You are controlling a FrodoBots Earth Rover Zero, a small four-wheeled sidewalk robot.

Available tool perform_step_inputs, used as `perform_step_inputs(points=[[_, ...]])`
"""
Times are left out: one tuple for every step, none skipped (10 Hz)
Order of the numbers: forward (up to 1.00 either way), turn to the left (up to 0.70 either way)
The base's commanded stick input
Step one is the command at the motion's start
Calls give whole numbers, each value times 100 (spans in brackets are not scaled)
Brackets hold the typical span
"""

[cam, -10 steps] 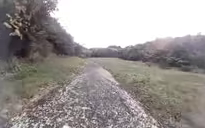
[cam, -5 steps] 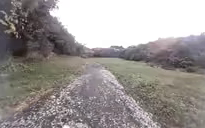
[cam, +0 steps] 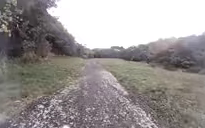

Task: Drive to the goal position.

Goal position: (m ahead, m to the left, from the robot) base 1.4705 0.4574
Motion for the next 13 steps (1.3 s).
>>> perform_step_inputs(points=[[70, 0], [70, 0], [70, 0], [70, 0], [70, 0], [70, 0], [70, 0], [70, 0], [70, 0], [70, 0], [70, 0], [70, 0], [70, 0]])
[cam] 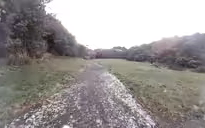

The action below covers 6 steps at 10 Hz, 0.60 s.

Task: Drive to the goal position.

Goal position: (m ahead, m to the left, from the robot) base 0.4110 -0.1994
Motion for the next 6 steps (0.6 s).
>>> perform_step_inputs(points=[[70, 0], [70, 0], [70, 0], [70, 0], [70, 0], [70, 0]])
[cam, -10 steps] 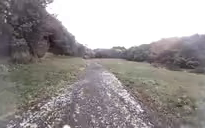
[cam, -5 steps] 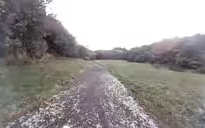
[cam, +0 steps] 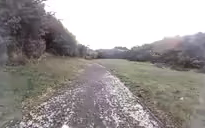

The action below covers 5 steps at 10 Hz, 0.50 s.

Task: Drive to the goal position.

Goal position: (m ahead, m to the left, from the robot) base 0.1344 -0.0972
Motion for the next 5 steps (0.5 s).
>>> perform_step_inputs(points=[[70, 0], [70, 0], [70, 0], [70, 0], [70, 0]])
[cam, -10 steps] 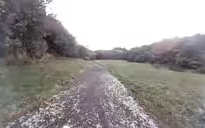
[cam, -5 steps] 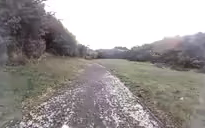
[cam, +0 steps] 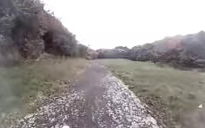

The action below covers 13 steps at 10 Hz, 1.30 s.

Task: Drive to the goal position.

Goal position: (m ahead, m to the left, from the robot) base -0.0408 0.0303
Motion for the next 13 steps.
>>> perform_step_inputs(points=[[58, 0], [44, 0], [40, 0], [38, 0], [38, 0], [38, 0], [38, 0], [38, 0], [38, 0], [40, 0], [45, 0], [46, 0], [47, 0]])
